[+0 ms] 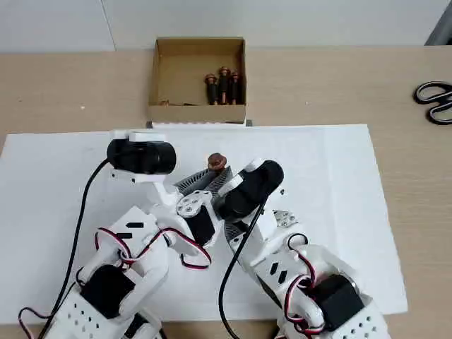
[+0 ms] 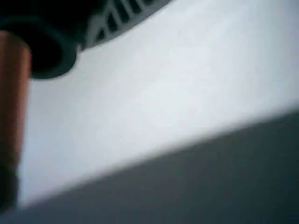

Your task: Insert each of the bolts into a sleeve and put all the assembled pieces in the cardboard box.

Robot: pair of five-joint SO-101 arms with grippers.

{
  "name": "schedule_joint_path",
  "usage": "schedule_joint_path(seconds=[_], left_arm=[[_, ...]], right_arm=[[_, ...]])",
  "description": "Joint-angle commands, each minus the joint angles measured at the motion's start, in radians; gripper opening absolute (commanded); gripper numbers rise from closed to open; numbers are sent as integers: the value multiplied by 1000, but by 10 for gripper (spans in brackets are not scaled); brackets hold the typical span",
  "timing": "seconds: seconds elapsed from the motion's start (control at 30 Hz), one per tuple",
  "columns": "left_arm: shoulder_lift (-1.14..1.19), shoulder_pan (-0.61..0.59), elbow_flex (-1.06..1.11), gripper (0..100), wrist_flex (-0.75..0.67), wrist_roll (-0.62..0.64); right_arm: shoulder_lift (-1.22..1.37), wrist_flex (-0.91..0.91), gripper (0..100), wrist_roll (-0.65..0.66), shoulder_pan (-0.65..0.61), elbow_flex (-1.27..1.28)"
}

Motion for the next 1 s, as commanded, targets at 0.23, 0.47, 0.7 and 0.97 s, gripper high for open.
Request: schedule_joint_path(seconds=[0.23,0.47,0.7,0.97], left_arm=[[-3,-15,-104,6,31,-54],[0,-52,-85,6,68,-74],[-6,-48,-54,6,66,-71],[-2,-46,-54,6,66,-71]], right_arm=[[-18,-48,3,9,1,-11],[-18,-67,3,15,1,-11],[-10,-117,3,15,1,-11],[-7,-137,3,15,-1,-8]])
